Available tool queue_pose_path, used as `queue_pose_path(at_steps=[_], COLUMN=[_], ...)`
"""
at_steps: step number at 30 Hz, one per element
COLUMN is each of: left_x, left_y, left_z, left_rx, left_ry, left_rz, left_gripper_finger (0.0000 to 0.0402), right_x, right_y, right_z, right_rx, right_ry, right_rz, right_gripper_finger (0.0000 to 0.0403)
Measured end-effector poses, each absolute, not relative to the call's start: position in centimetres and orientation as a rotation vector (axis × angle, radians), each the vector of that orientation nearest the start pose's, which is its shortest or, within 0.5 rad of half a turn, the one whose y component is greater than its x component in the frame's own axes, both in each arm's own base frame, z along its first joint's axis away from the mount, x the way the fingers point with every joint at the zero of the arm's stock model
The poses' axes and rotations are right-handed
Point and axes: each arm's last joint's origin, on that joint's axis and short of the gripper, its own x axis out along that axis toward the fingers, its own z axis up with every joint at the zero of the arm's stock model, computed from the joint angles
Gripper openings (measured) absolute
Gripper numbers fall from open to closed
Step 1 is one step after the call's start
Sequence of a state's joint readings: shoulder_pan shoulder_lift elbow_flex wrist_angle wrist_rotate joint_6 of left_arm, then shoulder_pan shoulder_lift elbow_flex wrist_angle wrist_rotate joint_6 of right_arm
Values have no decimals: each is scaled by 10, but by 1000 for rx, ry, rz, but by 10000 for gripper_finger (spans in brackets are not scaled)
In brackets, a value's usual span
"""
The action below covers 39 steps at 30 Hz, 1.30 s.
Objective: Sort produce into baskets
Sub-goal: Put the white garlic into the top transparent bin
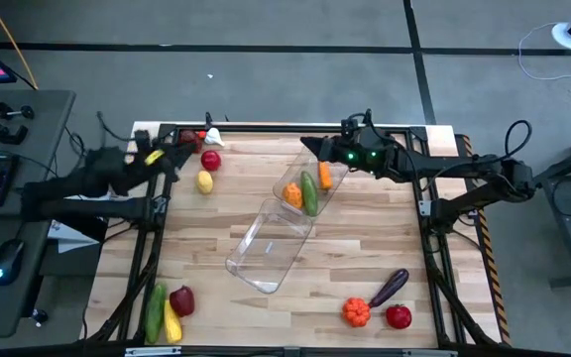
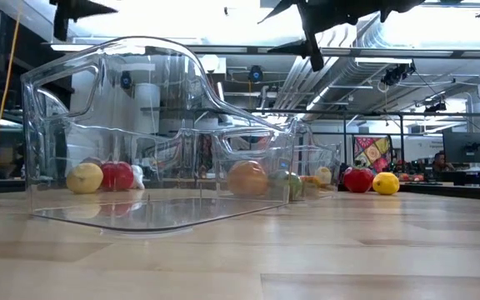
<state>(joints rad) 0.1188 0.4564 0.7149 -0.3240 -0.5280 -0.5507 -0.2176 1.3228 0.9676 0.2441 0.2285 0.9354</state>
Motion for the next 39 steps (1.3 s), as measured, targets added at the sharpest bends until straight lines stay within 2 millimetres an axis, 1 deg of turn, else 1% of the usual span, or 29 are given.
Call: queue_pose_path(at_steps=[3,5,6,10,12,15,18,22,25,27,30,34,39], left_x=[106,120,128,159,169,178,184,191,193,194,193,191,193], left_y=[42,58,68,120,149,188,219,249,266,275,285,289,292], left_z=[346,345,342,320,307,290,273,250,239,235,233,227,217], left_rx=[-411,-381,-381,-442,-507,-642,-770,-848,-897,-919,-891,-843,-802], left_ry=[145,306,379,603,697,828,926,1033,1090,1112,1153,1213,1270], left_rz=[799,857,859,841,869,897,933,970,997,1021,1090,1144,1106], left_gripper_finger=[131,144,150,162,165,166,166,166,166,166,166,166,166], right_x=[292,291,291,289,288,287,285,282,280,279,277,277,277], right_y=[-74,-77,-79,-86,-90,-93,-96,-98,-99,-100,-101,-101,-102], right_z=[320,320,320,320,320,317,312,304,299,296,294,293,293], right_rx=[923,916,910,880,875,859,833,799,774,765,769,744,738], right_ry=[-111,-113,-115,-108,-90,-30,44,149,210,240,262,277,271], right_rz=[-473,-481,-486,-491,-463,-418,-390,-386,-404,-416,-429,-428,-448], right_gripper_finger=[252,252,252,252,252,252,252,252,252,252,252,252,252])
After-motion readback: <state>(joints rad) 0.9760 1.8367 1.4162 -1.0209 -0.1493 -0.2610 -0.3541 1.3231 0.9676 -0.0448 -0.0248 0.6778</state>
